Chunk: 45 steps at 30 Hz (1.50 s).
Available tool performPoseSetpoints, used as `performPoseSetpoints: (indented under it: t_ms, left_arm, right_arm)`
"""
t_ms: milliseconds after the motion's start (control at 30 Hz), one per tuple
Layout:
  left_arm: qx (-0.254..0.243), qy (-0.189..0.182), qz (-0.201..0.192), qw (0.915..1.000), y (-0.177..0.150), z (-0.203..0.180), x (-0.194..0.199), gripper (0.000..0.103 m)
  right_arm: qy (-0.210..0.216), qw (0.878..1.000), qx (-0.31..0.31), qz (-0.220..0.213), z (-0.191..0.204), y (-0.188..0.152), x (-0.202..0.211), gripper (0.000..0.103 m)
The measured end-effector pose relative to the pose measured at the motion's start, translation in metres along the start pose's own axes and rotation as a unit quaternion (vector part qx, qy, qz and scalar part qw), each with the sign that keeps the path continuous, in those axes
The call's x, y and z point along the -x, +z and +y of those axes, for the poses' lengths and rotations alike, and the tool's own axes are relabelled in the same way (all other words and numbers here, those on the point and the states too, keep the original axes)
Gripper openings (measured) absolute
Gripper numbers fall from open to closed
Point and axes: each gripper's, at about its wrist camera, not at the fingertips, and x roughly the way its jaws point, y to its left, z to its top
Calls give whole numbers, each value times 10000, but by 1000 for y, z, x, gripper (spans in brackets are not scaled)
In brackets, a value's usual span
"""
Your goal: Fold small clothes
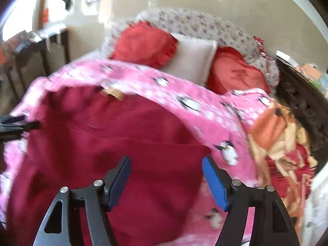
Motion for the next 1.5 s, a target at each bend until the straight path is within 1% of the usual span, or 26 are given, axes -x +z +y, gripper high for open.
performPoseSetpoints:
  t_ms: [100,167,200,233,300,333,367,433,500,533,567,600,633,700,733,800,867,933,967,1033,1167,1267,1400,1500]
  left_arm:
    - [0,59,81,9999,-2,-3,-6,88]
    - [-41,120,139,9998,-5,-5,-9,88]
    - [-71,140,152,9998,-6,-6,-9,88]
    - [-90,145,148,9997,-7,-6,-9,88]
    - [-121,166,123,9997,-10,-6,-10,88]
    - [-118,172,134,9997,-11,-6,-11,88]
    - [-100,171,179,9996,-13,-6,-14,88]
    - [-53,177,290,9994,-16,-6,-19,88]
    - [-5,167,321,9993,-20,-3,-20,88]
    - [-6,174,321,9993,-21,-2,-19,88]
    - [-22,197,297,9994,-21,-1,-16,88]
    - [-51,242,264,9993,-21,0,-14,88]
    - [-70,274,242,9993,-21,0,-12,88]
    - [-97,330,157,9993,-20,1,-7,88]
    - [-96,340,131,9993,-20,1,-6,88]
    - [-88,353,157,9992,-20,0,-7,88]
    - [-70,356,201,9991,-22,-1,-10,88]
    - [-77,382,187,9991,-23,-3,-11,88]
    - [-99,409,199,9989,-23,-3,-12,88]
    - [-137,445,179,9988,-24,-4,-9,88]
    - [-245,509,103,9984,-25,-8,-1,88]
    - [-257,500,39,9984,-25,-9,5,88]
    - [-297,484,-56,9984,-26,-12,15,88]
    - [-304,466,-66,9984,-27,-11,20,88]
  right_arm:
    - [107,9997,-72,219,-6,-5,-21,69]
    - [358,9988,-127,323,-8,-5,-37,44]
    - [362,9987,-173,319,-5,-1,-44,35]
    - [401,9987,-221,214,-8,0,-41,19]
    - [296,9993,-234,37,-14,3,-33,11]
    - [182,9994,-306,-42,-19,4,-30,10]
    - [89,9990,-435,-33,-25,4,-34,10]
    - [86,9974,-706,137,-31,1,-46,10]
    - [124,9960,-868,172,-33,-3,-50,10]
    - [138,9956,-916,147,-35,-2,-46,13]
    - [187,9945,-1020,122,-38,-2,-38,17]
    - [211,9937,-1094,132,-40,-2,-32,27]
    - [296,9925,-1184,127,-42,-3,-22,32]
    - [577,9907,-1231,72,-40,-8,-5,32]
    - [749,9902,-1171,107,-36,-11,2,32]
    - [924,9909,-947,229,-21,-20,9,32]
    - [851,9928,-736,414,-8,-31,3,32]
    - [455,9953,-523,678,2,-46,-13,32]
    - [427,9950,-528,730,3,-51,-19,32]
    - [450,9949,-628,655,2,-51,-15,32]
    - [506,9945,-715,569,4,-41,6,32]
    - [714,9928,-853,446,5,-36,19,34]
    - [879,9909,-957,360,10,-30,23,34]
    - [891,9906,-964,396,17,-29,21,34]
